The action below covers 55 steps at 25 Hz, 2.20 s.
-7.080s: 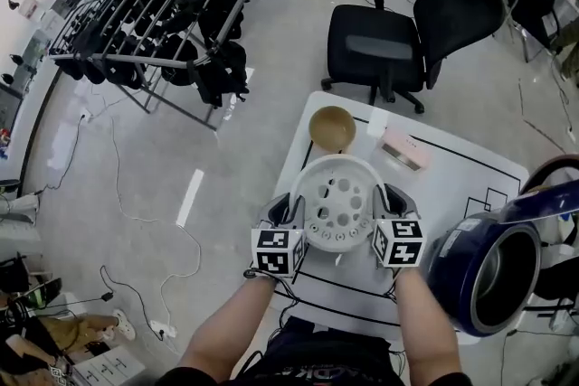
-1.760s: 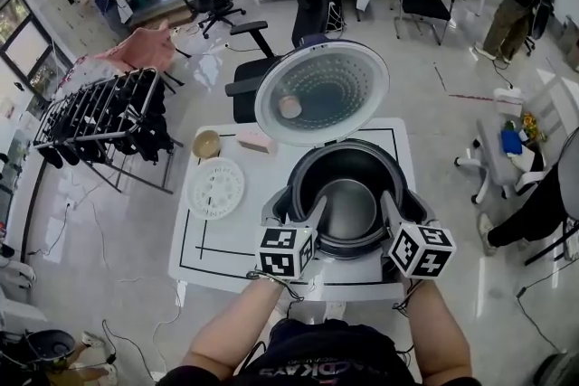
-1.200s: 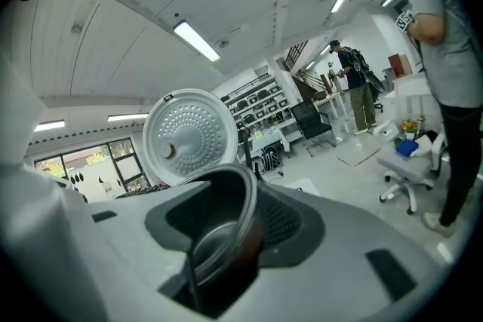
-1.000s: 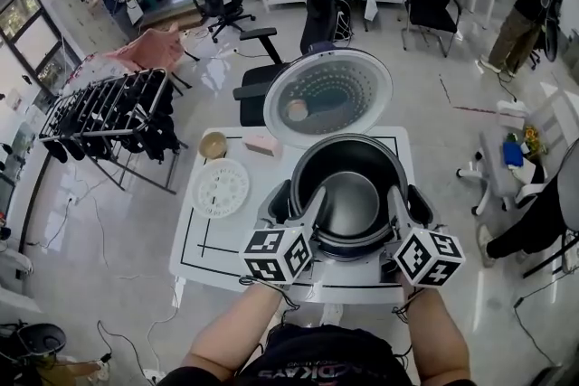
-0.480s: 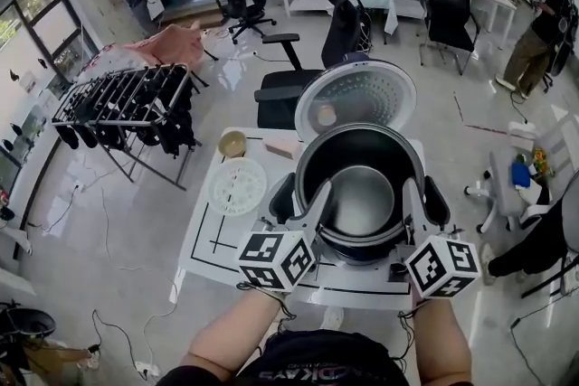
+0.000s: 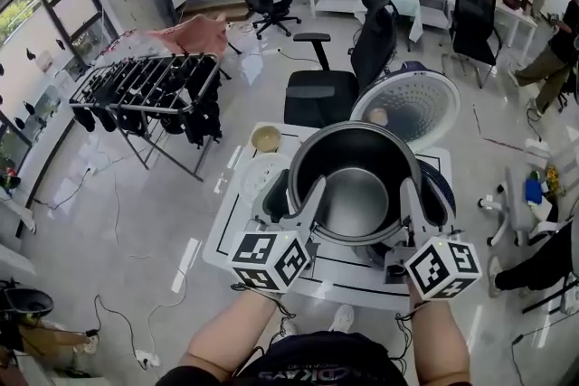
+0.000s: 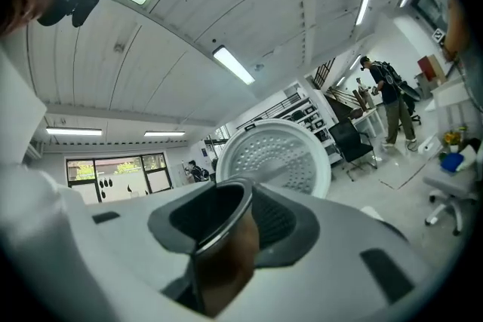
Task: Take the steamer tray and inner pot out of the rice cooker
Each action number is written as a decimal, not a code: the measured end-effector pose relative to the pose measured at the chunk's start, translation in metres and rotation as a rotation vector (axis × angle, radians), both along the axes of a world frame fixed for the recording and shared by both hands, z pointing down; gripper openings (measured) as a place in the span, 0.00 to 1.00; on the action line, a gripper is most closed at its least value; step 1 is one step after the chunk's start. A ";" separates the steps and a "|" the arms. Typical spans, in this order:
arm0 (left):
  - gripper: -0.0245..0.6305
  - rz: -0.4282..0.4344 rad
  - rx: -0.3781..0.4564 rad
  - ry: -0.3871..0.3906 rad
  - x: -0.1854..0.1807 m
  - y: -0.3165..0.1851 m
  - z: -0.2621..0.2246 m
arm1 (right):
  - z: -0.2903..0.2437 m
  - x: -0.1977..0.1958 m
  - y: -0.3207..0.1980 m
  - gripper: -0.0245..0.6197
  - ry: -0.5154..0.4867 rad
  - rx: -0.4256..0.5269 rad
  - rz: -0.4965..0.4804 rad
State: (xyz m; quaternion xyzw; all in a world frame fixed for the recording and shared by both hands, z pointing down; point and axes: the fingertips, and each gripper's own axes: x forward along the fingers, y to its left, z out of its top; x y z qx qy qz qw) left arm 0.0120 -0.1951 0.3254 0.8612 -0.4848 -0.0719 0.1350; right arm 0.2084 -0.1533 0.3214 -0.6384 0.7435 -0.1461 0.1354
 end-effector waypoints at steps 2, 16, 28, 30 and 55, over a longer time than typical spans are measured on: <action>0.47 -0.026 -0.005 -0.003 -0.026 -0.001 0.003 | 0.002 -0.025 -0.007 0.27 0.003 -0.004 -0.030; 0.47 -0.156 -0.107 -0.037 -0.162 0.018 0.053 | 0.049 -0.157 -0.024 0.25 0.017 -0.082 -0.184; 0.47 -0.138 -0.228 -0.054 -0.189 0.027 0.123 | 0.124 -0.184 -0.014 0.23 0.033 -0.219 -0.169; 0.47 -0.128 -0.252 -0.060 -0.189 0.031 0.137 | 0.138 -0.183 -0.010 0.23 0.027 -0.246 -0.160; 0.47 -0.060 -0.395 -0.145 -0.175 0.043 0.233 | 0.240 -0.168 -0.001 0.21 0.027 -0.386 -0.103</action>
